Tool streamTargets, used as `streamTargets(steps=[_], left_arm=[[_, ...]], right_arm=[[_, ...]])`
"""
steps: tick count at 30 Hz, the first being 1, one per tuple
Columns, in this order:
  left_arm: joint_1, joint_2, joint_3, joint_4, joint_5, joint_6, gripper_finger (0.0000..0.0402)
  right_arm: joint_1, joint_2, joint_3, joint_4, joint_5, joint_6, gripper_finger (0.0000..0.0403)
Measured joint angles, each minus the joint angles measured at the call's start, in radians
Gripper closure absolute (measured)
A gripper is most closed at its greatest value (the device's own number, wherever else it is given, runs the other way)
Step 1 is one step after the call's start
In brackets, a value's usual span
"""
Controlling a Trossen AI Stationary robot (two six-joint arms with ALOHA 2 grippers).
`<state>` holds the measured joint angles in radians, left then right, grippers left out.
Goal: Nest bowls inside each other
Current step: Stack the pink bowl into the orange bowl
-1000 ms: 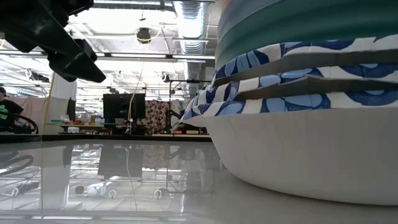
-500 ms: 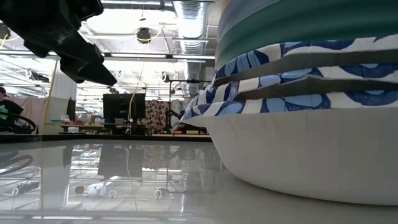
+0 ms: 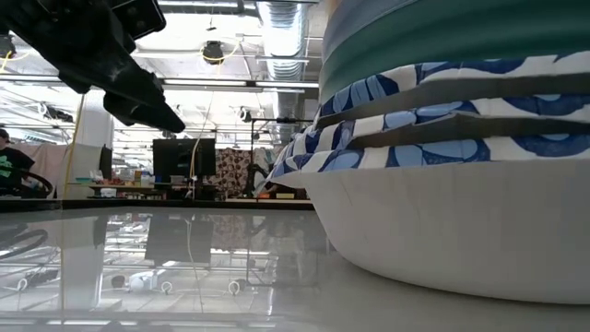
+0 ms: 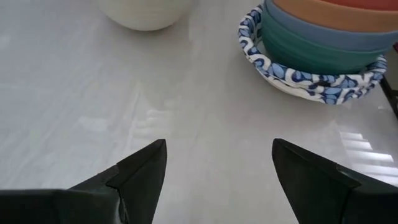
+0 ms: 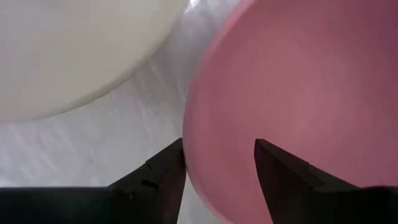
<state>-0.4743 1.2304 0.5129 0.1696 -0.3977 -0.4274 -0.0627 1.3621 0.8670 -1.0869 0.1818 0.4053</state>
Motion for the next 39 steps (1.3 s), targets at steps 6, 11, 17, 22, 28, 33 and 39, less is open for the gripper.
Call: streamTargets(steps=[6, 11, 17, 22, 28, 33, 39], left_arm=[[0.027, 0.0, 0.0, 0.0, 0.0, 0.001, 0.0122], [0.033, 0.0, 0.0, -0.001, 0.001, 0.013, 0.0122], [0.033, 0.0, 0.0, 0.0, 0.027, 0.062, 0.0122], [0.033, 0.0, 0.0, 0.0, 0.029, 0.098, 0.0122], [0.033, 0.0, 0.0, -0.011, 0.043, 0.134, 0.0122], [0.033, 0.0, 0.0, -0.032, 0.047, 0.19, 0.0122], [0.033, 0.0, 0.0, -0.032, 0.047, 0.258, 0.0122]], right_arm=[[-0.024, 0.0, -0.044, 0.031, 0.01, -0.014, 0.0255], [-0.025, 0.0, -0.045, 0.028, 0.063, -0.025, 0.0369], [-0.06, -0.001, -0.045, 0.024, 0.086, -0.033, 0.0387], [-0.107, -0.002, 0.002, 0.023, 0.128, -0.046, 0.0394], [-0.122, -0.002, 0.171, 0.013, 0.162, -0.096, 0.0395], [-0.089, -0.002, 0.351, 0.02, 0.16, -0.147, 0.0396], [0.009, -0.002, 0.517, 0.108, 0.134, -0.275, 0.0396]])
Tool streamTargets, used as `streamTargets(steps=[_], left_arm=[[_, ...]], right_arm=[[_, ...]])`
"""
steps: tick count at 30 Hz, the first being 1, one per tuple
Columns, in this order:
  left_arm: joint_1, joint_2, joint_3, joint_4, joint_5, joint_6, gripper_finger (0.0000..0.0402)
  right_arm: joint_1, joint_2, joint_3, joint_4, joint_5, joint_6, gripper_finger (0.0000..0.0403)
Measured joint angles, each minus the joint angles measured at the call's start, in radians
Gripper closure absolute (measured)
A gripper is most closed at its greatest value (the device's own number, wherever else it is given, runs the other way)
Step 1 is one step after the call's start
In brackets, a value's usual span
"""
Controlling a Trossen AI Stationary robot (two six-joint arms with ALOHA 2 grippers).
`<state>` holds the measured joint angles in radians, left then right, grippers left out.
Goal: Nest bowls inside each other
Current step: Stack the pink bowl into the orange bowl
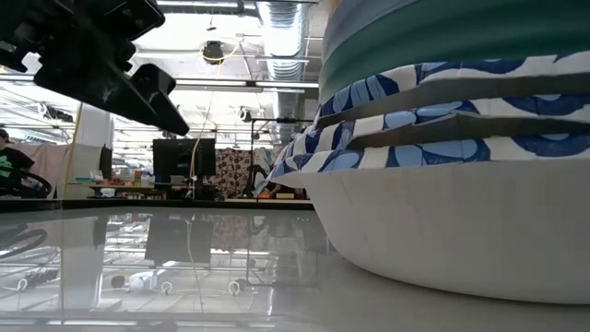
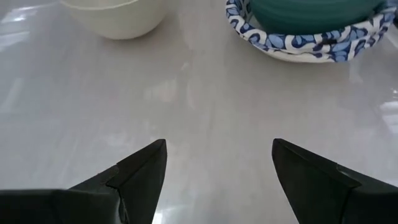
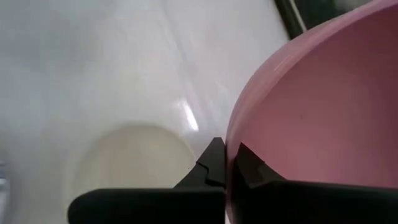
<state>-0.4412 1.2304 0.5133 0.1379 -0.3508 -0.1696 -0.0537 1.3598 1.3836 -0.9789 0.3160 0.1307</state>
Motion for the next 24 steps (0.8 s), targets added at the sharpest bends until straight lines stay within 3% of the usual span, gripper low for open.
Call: streamTargets(steps=[7, 12, 17, 24], left_arm=[[0.0, 0.0, 0.0, 0.0, 0.0, 0.074, 0.0122], [0.0, 0.0, 0.0, 0.0, 0.0, 0.08, 0.0122], [0.0, 0.0, 0.0, 0.0, 0.0, 0.08, 0.0122], [0.0, 0.0, 0.0, 0.003, 0.044, 0.07, 0.0122]], right_arm=[[0.147, 0.002, 0.048, 0.104, -0.004, -0.293, 0.0396], [0.276, 0.002, 0.048, 0.102, -0.003, -0.398, 0.0393], [0.42, 0.003, 0.048, 0.103, 0.003, -0.443, 0.0393], [0.618, 0.029, 0.048, 0.18, 0.11, -0.341, 0.0392]])
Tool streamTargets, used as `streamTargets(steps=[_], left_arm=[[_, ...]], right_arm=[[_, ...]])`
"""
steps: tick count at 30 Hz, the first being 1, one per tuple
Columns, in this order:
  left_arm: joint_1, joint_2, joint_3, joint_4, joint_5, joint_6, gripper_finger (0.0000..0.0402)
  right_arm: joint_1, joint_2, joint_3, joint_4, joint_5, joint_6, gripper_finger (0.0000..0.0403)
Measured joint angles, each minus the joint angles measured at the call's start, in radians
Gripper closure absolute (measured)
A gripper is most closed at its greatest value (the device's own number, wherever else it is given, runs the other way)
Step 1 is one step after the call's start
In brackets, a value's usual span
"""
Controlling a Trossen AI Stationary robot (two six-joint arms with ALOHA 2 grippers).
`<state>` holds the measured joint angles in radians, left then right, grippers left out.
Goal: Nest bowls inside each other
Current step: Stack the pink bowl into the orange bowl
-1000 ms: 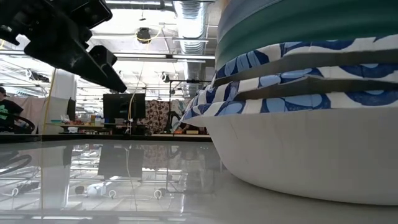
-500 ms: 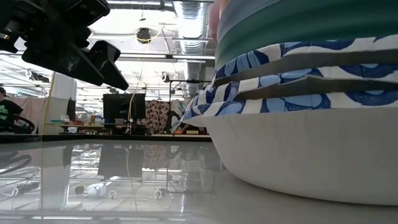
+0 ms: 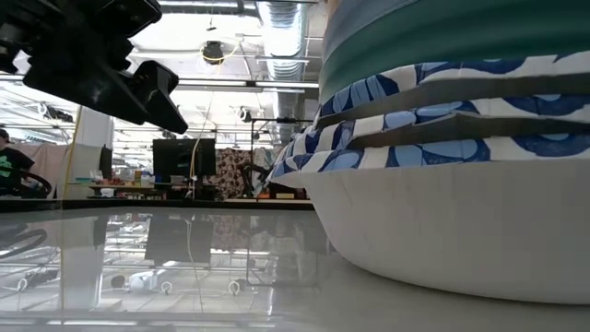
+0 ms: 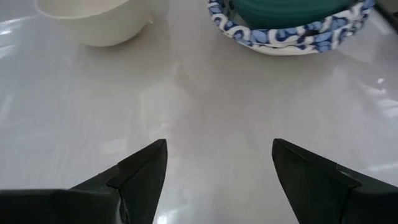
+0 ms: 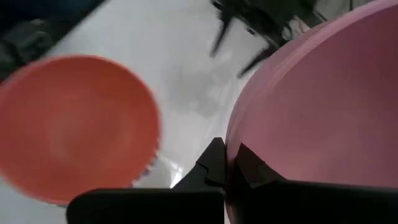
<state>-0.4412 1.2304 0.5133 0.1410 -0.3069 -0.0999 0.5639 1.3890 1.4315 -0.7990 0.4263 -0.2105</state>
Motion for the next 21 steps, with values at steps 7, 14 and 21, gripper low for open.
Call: streamTargets(steps=[7, 14, 21], left_arm=[[0.0, 0.0, 0.0, -0.009, 0.068, -0.037, 0.0122], [0.0, 0.0, 0.0, -0.014, 0.059, -0.033, 0.0122], [0.0, 0.0, 0.0, -0.018, 0.059, -0.027, 0.0122]], right_arm=[[0.102, 0.122, 0.066, -0.013, 0.007, 0.07, 0.0391], [0.133, 0.277, 0.245, -0.201, -0.006, 0.144, 0.0391], [0.181, 0.415, 0.411, -0.453, -0.058, 0.333, 0.0391]])
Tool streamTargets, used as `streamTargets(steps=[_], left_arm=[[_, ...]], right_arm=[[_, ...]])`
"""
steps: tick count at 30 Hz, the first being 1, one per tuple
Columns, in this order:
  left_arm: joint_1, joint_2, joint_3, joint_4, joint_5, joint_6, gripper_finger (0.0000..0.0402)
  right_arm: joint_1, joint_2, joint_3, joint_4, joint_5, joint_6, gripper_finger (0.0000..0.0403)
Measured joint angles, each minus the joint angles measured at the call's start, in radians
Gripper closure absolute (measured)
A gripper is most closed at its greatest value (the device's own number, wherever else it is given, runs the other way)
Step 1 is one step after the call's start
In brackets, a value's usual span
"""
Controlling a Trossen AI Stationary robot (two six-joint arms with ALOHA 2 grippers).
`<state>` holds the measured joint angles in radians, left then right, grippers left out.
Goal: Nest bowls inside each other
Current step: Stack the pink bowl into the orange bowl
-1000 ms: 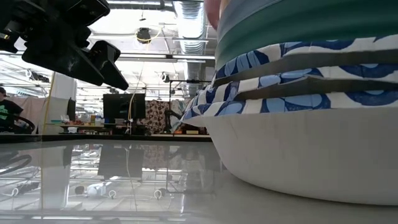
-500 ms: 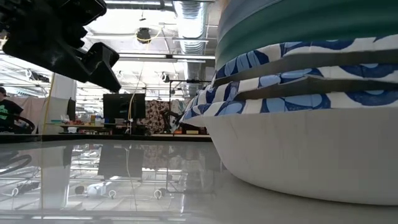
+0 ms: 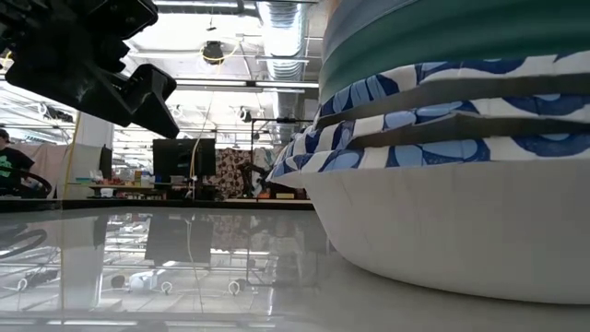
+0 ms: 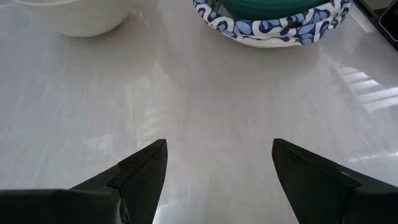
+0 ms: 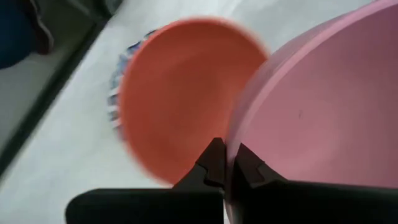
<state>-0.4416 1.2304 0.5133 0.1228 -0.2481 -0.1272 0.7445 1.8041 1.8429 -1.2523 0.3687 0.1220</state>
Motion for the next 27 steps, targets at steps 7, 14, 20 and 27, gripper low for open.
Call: streamTargets(steps=[7, 14, 20, 27], left_arm=[[0.0, 0.0, 0.0, -0.001, -0.001, 0.001, 0.0122], [0.0, 0.0, 0.0, 0.0, -0.002, -0.001, 0.0122], [0.0, 0.0, 0.0, 0.002, -0.002, -0.01, 0.0122], [0.0, 0.0, 0.0, 0.001, -0.002, 0.0, 0.0122]], right_arm=[[0.063, 0.068, 0.064, -0.04, -0.029, 0.108, 0.0391], [0.095, 0.069, 0.067, -0.015, -0.033, 0.222, 0.0391], [0.087, 0.069, 0.067, 0.041, -0.043, 0.221, 0.0391], [0.076, 0.069, 0.066, 0.085, -0.074, 0.221, 0.039]])
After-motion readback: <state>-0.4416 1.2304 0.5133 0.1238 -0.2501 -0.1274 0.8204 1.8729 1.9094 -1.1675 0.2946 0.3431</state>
